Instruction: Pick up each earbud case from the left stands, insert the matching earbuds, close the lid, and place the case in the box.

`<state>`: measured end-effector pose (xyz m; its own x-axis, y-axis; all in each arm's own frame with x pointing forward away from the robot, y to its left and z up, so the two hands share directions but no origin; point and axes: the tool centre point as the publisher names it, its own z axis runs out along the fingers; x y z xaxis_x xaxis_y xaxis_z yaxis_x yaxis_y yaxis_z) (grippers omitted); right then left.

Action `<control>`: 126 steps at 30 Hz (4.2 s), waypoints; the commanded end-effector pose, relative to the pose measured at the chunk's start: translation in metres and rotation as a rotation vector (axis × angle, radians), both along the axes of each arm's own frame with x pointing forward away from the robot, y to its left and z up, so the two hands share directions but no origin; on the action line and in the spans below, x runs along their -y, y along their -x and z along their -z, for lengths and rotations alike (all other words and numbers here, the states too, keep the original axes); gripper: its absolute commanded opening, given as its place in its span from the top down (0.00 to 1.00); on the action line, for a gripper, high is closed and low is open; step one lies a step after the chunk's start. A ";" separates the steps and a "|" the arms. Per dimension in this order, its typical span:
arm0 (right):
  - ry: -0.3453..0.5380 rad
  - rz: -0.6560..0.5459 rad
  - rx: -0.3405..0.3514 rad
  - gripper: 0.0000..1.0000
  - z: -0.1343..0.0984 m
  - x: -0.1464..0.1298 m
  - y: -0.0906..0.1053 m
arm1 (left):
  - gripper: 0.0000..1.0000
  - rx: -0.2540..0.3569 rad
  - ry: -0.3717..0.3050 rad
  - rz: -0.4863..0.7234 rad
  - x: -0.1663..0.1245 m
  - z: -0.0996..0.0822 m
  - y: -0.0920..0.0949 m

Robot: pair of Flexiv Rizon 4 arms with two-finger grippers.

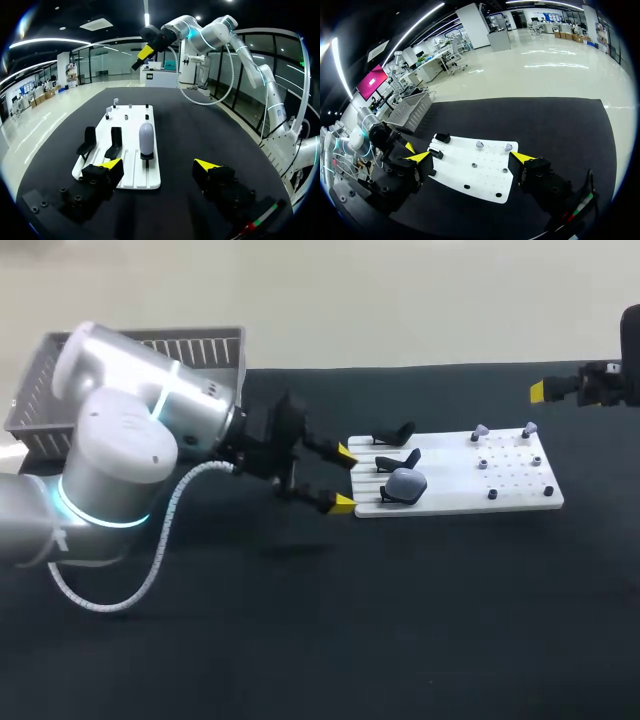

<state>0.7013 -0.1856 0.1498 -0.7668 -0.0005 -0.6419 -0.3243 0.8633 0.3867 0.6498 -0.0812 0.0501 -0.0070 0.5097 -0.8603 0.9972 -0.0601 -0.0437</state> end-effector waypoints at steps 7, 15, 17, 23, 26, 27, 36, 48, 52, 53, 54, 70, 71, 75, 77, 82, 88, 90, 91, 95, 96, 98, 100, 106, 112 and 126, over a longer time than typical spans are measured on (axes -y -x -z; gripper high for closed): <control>0.000 0.000 0.001 0.00 0.000 0.000 0.000 | 0.07 -0.010 0.018 0.030 0.018 0.008 -0.007; 0.000 0.000 0.001 0.00 0.000 0.000 0.000 | 0.28 -0.023 0.052 0.041 0.025 0.015 -0.008; 0.000 0.000 0.001 0.00 0.000 0.000 0.000 | 0.33 -0.025 0.056 0.040 0.027 0.017 -0.007; 0.000 0.000 0.001 0.00 0.000 0.000 0.000 | 0.38 -0.032 0.070 0.043 0.031 0.020 -0.006; 0.000 0.000 0.001 0.00 0.000 0.000 0.000 | 0.40 -0.035 0.075 0.043 0.032 0.021 -0.006; 0.000 0.000 0.001 0.00 0.000 0.000 0.000 | 0.40 -0.036 0.075 0.043 0.033 0.022 -0.006; 0.000 0.000 0.001 0.00 0.000 0.000 0.000 | 0.41 -0.038 0.086 0.051 0.038 0.021 -0.008; 0.000 0.000 0.001 0.00 0.000 0.000 0.000 | 0.48 -0.036 0.085 0.074 0.046 0.019 -0.015; 0.000 0.000 0.001 0.00 0.000 0.000 0.000 | 0.50 -0.036 0.085 0.080 0.049 0.020 -0.016; 0.000 0.000 0.001 0.00 0.000 0.000 0.000 | 0.50 -0.036 0.085 0.081 0.049 0.020 -0.016; 0.000 0.000 0.001 0.00 0.000 0.000 0.000 | 0.51 -0.037 0.085 0.082 0.050 0.020 -0.016; 0.000 0.000 0.001 0.00 0.000 0.000 0.000 | 0.53 -0.044 0.086 0.088 0.053 0.023 -0.017; 0.000 0.000 0.001 0.00 0.000 0.000 0.000 | 0.53 -0.044 0.086 0.088 0.053 0.023 -0.018; 0.000 0.000 0.001 0.00 0.000 0.000 0.000 | 0.53 -0.045 0.088 0.097 0.056 0.023 -0.018; 0.000 0.000 0.001 0.00 0.000 0.000 0.000 | 0.53 -0.046 0.089 0.101 0.057 0.024 -0.018; 0.000 0.000 0.001 0.00 0.000 0.000 0.000 | 0.53 -0.050 0.089 0.106 0.059 0.026 -0.019; 0.000 0.000 0.001 0.00 0.000 0.000 0.000 | 0.53 -0.053 0.087 0.111 0.060 0.027 -0.020; 0.000 0.000 0.001 0.00 0.000 0.000 0.000 | 0.53 -0.053 0.086 0.114 0.060 0.027 -0.020; 0.000 0.000 0.001 0.00 0.000 0.000 0.000 | 0.53 -0.053 0.086 0.115 0.061 0.027 -0.020; 0.000 0.000 0.001 0.00 0.000 0.000 0.000 | 0.54 -0.054 0.087 0.121 0.062 0.026 -0.020; 0.000 0.000 0.001 0.00 0.000 0.000 0.000 | 0.54 -0.054 0.089 0.123 0.062 0.026 -0.020; 0.000 0.000 0.001 0.00 0.000 0.000 0.000 | 0.54 -0.054 0.093 0.128 0.063 0.025 -0.020; 0.000 0.000 0.001 0.00 0.000 0.000 0.000 | 0.54 -0.056 0.101 0.135 0.065 0.025 -0.020; 0.000 0.000 0.001 0.00 0.000 0.000 0.000 | 0.54 -0.056 0.106 0.145 0.069 0.024 -0.020; 0.000 0.000 0.001 0.00 0.000 0.000 0.000 | 0.55 -0.062 0.104 0.153 0.071 0.026 -0.020; 0.000 0.000 0.001 0.00 0.000 0.000 0.000 | 1.00 -0.058 0.104 0.161 0.074 0.026 -0.016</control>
<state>0.7013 -0.1856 0.1498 -0.7668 -0.0005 -0.6419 -0.3242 0.8633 0.3867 0.6655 -0.1534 0.0264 0.0125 0.4181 -0.9083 0.9710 -0.2219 -0.0888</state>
